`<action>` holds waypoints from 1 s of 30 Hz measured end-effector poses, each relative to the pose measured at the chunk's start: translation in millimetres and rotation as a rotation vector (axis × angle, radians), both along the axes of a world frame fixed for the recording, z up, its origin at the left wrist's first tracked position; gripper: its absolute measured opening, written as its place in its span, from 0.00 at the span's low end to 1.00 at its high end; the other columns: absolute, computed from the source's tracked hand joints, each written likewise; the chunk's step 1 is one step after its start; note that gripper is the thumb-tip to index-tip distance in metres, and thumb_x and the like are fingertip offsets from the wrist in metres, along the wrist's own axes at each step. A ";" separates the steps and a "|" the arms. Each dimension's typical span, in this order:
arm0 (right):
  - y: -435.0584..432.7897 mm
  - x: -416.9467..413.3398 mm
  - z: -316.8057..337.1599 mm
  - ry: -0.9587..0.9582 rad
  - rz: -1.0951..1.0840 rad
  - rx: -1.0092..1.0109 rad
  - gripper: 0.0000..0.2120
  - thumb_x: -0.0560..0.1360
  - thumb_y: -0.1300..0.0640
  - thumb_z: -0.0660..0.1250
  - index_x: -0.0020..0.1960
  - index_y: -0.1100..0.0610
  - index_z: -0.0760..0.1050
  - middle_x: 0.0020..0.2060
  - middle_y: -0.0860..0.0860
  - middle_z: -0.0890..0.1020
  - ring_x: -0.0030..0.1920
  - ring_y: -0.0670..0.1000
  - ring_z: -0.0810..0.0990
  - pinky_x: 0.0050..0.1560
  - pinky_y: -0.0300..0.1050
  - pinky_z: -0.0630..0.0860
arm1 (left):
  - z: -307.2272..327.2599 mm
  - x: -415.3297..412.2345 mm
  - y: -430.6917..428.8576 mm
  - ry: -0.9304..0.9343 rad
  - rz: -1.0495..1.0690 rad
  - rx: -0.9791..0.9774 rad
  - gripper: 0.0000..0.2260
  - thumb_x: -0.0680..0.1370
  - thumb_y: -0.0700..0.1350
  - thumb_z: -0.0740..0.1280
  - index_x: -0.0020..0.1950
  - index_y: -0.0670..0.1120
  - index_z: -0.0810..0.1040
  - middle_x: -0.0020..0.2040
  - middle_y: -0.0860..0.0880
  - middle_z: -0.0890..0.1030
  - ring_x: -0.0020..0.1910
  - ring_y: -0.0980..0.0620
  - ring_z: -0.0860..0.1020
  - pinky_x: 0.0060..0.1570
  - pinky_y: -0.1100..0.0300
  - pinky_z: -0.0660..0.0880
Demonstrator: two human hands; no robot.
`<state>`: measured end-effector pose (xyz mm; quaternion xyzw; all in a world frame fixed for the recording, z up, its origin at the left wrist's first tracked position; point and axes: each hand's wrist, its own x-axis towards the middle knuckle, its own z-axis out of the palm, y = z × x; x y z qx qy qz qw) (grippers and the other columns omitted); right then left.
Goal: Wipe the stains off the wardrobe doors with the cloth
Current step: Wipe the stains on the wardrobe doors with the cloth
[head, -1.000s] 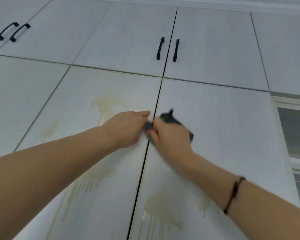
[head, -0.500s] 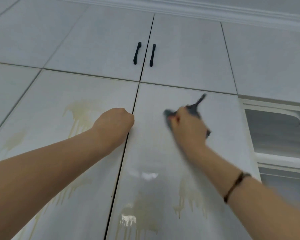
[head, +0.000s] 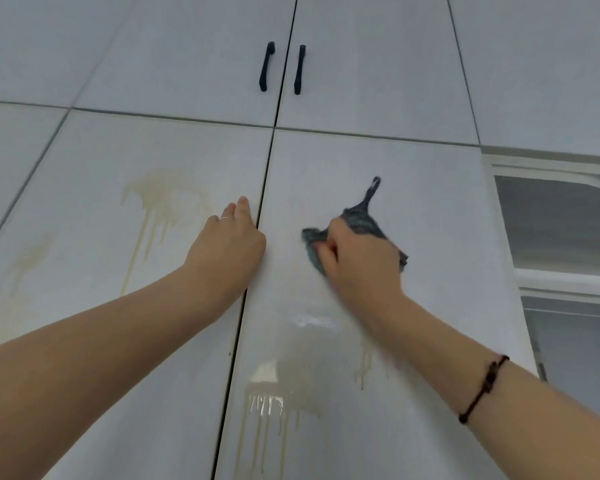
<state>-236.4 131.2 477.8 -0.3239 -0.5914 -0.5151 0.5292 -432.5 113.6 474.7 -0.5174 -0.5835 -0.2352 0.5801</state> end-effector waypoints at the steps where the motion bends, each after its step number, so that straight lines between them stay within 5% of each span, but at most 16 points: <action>1: 3.7 -11.0 -37.0 -0.167 0.016 -0.008 0.12 0.78 0.48 0.61 0.40 0.54 0.70 0.25 0.50 0.71 0.23 0.55 0.70 0.23 0.43 0.67 | -0.9 -1.2 2.0 -0.001 0.015 0.000 0.22 0.76 0.30 0.57 0.70 0.34 0.69 0.76 0.31 0.56 0.72 0.37 0.66 0.60 0.51 0.72; 4: 0.0 6.2 -39.2 -0.409 -0.113 0.109 0.15 0.77 0.49 0.65 0.37 0.57 0.71 0.26 0.51 0.67 0.20 0.53 0.67 0.21 0.40 0.68 | -2.8 -3.4 4.3 0.002 0.045 -0.006 0.24 0.77 0.31 0.57 0.74 0.32 0.64 0.77 0.31 0.54 0.74 0.37 0.64 0.66 0.50 0.70; 6: -10.4 33.1 14.9 -0.156 -0.227 0.068 0.15 0.79 0.46 0.62 0.44 0.58 0.72 0.32 0.54 0.75 0.28 0.59 0.77 0.30 0.49 0.75 | -3.2 -4.0 5.9 0.011 0.042 0.005 0.24 0.77 0.32 0.58 0.74 0.32 0.64 0.77 0.31 0.55 0.73 0.38 0.66 0.65 0.51 0.71; 8: -18.3 63.5 62.0 0.190 -0.164 0.024 0.15 0.81 0.44 0.57 0.47 0.56 0.70 0.37 0.54 0.78 0.39 0.62 0.79 0.38 0.50 0.72 | -4.7 -4.4 8.3 0.009 0.041 0.016 0.24 0.78 0.33 0.58 0.75 0.32 0.62 0.77 0.31 0.54 0.72 0.38 0.66 0.64 0.52 0.71; 11: -12.8 56.9 58.9 0.362 -0.115 0.092 0.17 0.82 0.44 0.57 0.47 0.56 0.73 0.38 0.56 0.78 0.41 0.61 0.78 0.36 0.48 0.66 | -6.4 -1.8 10.0 -0.003 0.062 0.021 0.24 0.78 0.34 0.57 0.75 0.32 0.63 0.77 0.30 0.54 0.71 0.37 0.66 0.63 0.52 0.71; 13: -3.0 21.5 12.5 0.221 -0.102 0.083 0.18 0.81 0.42 0.58 0.45 0.55 0.75 0.34 0.56 0.78 0.36 0.59 0.79 0.31 0.46 0.67 | -6.0 0.8 7.8 -0.026 0.046 0.017 0.24 0.77 0.33 0.58 0.74 0.32 0.64 0.76 0.29 0.54 0.71 0.37 0.66 0.61 0.52 0.72; 16: 9.7 -18.0 -72.6 -0.295 -0.070 0.043 0.17 0.78 0.43 0.64 0.37 0.53 0.74 0.24 0.51 0.73 0.22 0.55 0.72 0.24 0.39 0.60 | -5.0 3.3 4.9 -0.048 0.009 -0.009 0.25 0.76 0.32 0.59 0.74 0.32 0.64 0.77 0.29 0.54 0.72 0.36 0.65 0.61 0.51 0.73; 18: 6.4 -7.8 -53.3 -0.379 -0.124 0.053 0.16 0.77 0.43 0.65 0.36 0.52 0.72 0.25 0.50 0.72 0.22 0.55 0.72 0.26 0.39 0.58 | -4.7 1.6 4.7 -0.049 -0.008 -0.015 0.26 0.77 0.32 0.59 0.75 0.32 0.62 0.77 0.30 0.54 0.73 0.36 0.64 0.63 0.50 0.72; 22: -12.5 7.1 34.6 0.148 -0.089 -0.040 0.17 0.79 0.43 0.59 0.38 0.54 0.65 0.31 0.50 0.74 0.33 0.58 0.75 0.33 0.47 0.62 | -6.2 -5.8 8.0 -0.026 -0.038 -0.009 0.26 0.77 0.32 0.58 0.76 0.31 0.59 0.78 0.31 0.53 0.74 0.37 0.64 0.63 0.51 0.72; 24: -7.7 -8.7 28.5 0.234 -0.032 -0.032 0.17 0.79 0.45 0.60 0.37 0.54 0.65 0.29 0.50 0.73 0.31 0.56 0.72 0.31 0.47 0.60 | -5.5 -7.8 8.4 -0.029 -0.063 -0.007 0.28 0.77 0.31 0.58 0.76 0.31 0.57 0.78 0.32 0.53 0.74 0.39 0.64 0.62 0.52 0.74; 28: 15.4 -59.4 -86.3 -0.320 0.061 -0.003 0.16 0.76 0.45 0.68 0.34 0.52 0.71 0.24 0.50 0.72 0.22 0.54 0.70 0.24 0.40 0.60 | -5.4 -14.6 4.6 -0.062 -0.175 -0.047 0.32 0.76 0.30 0.60 0.78 0.32 0.53 0.79 0.36 0.50 0.76 0.41 0.61 0.62 0.52 0.74; 30: 17.9 -56.1 -92.3 -0.487 -0.063 -0.014 0.17 0.76 0.43 0.66 0.34 0.52 0.73 0.24 0.50 0.74 0.22 0.54 0.72 0.24 0.39 0.62 | -5.6 -20.7 1.0 -0.053 -0.197 -0.066 0.34 0.76 0.29 0.60 0.79 0.34 0.50 0.81 0.38 0.48 0.79 0.43 0.58 0.67 0.52 0.72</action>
